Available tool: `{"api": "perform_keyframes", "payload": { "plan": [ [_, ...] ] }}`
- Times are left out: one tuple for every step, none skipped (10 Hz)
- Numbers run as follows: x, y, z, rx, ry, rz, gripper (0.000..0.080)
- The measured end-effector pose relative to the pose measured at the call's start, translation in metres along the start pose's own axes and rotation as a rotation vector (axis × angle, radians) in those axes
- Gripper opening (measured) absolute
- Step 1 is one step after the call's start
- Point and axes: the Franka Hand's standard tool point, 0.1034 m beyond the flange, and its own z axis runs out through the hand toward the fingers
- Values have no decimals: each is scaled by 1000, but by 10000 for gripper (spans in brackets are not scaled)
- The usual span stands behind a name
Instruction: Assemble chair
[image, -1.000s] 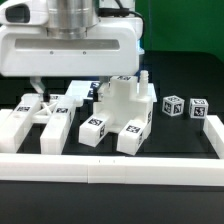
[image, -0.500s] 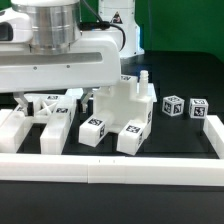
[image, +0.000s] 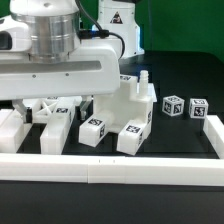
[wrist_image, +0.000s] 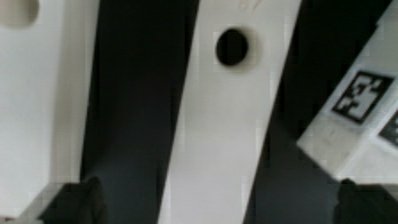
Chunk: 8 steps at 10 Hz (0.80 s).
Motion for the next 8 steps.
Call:
{"api": "perform_keyframes", "payload": {
  "plan": [
    [0,1,4,-5,2,-1,648],
    [-1,4,9,-10,2,-5,648],
    [-2,8,12,-14,4,-4,648],
    [-2,9,12,-14,3,-3,648],
    [-2,9,13,-14,3,-4,648],
    [-2,9,13,-14,3,-4,648],
    [-2,9,13,-14,3,-4,648],
    [-2,9,14,-14,0,-1,648]
  ]
}}
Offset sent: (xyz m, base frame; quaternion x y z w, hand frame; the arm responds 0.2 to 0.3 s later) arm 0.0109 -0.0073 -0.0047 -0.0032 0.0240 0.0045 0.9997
